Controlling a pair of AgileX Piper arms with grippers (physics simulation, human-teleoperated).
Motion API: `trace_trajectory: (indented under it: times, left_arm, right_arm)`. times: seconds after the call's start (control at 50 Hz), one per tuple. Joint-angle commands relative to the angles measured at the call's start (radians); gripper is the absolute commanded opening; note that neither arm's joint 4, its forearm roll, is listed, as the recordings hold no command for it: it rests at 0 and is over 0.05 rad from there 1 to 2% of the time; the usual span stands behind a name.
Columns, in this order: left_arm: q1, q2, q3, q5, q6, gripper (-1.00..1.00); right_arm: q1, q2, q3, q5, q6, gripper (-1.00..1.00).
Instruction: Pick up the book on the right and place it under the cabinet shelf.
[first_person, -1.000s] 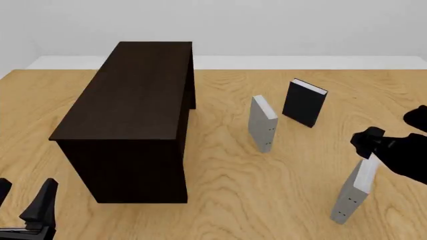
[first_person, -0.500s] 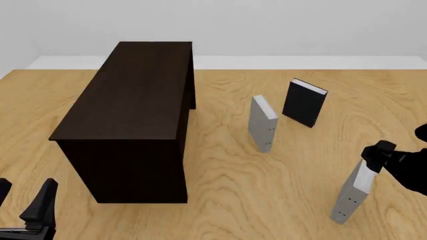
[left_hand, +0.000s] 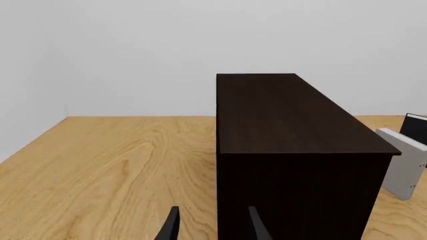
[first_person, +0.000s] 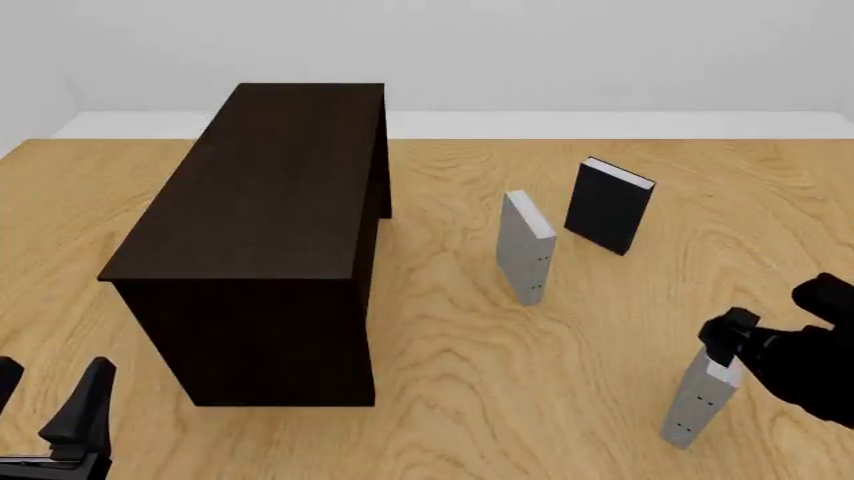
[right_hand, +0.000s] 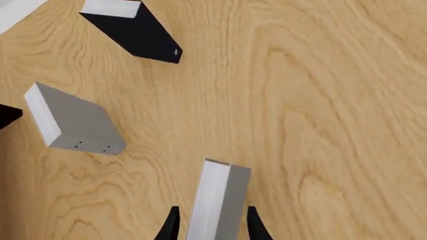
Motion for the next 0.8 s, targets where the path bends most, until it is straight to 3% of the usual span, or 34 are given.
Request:
trace_trajectory:
  times: [0.02,0.28,0.38,0.4,0.8]
  left_arm:
    - [0.000,0.003,0.002,-0.002,-0.002,1.00]
    - [0.000,0.003,0.002,-0.002,-0.002,1.00]
    - [0.000,0.003,0.002,-0.002,-0.002,1.00]
    - [0.000,0.003,0.002,-0.002,-0.002,1.00]
    - [0.000,0.003,0.002,-0.002,-0.002,1.00]
  right_arm:
    - [-0.003,0.009,0.069,-0.118,-0.019,1.00]
    - [0.009,0.087,0.121,-0.220,0.012,1.00]
    - [0.004,0.083,0.118,-0.217,0.013,1.00]
    - [-0.005,0.074,0.114,-0.209,0.009,-1.00]
    - [0.001,-0.009,0.028,-0.081,-0.024,-1.00]
